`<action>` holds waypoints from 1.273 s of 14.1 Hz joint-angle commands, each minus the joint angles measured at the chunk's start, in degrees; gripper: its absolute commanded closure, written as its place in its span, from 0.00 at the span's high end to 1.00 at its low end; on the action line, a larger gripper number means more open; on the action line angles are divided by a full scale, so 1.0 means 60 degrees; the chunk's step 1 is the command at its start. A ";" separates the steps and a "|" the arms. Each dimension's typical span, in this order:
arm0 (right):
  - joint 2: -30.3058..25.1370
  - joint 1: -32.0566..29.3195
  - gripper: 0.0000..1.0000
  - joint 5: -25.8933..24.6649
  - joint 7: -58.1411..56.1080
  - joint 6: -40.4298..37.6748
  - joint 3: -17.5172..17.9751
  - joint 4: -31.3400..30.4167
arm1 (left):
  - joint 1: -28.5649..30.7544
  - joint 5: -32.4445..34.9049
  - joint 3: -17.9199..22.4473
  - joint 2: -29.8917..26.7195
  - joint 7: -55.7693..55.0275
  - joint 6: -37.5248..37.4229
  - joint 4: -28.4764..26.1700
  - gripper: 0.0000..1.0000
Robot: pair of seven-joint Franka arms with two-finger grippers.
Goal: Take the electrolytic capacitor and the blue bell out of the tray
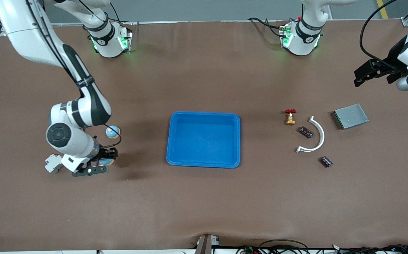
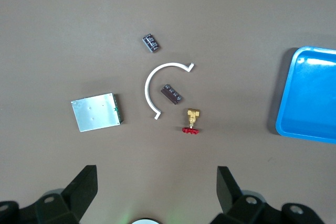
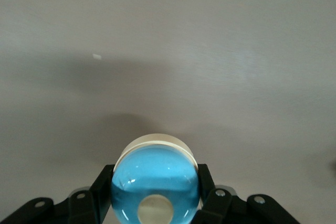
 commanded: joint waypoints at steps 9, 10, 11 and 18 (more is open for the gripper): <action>-0.0160 -0.0457 0.00 0.0087 -0.0523 0.1843 0.0191 -0.1600 | 0.0074 -0.0013 -0.0028 -0.0443 0.0118 -0.0234 -0.0226 1.00; -0.0073 -0.0471 0.00 0.0073 -0.0523 0.1930 0.0176 -0.1600 | 0.0074 -0.0013 -0.0014 -0.0443 0.0148 -0.0336 -0.0182 1.00; 0.0029 -0.0471 0.00 0.0072 -0.0523 0.2018 0.0176 -0.1600 | 0.0074 -0.0013 0.0001 -0.0443 0.0178 -0.0352 -0.0153 1.00; 0.0206 -0.0501 0.00 -0.0118 -0.0566 0.2195 0.0074 -0.1556 | 0.0074 -0.0145 -0.0028 -0.0443 0.0192 -0.0468 -0.0167 1.00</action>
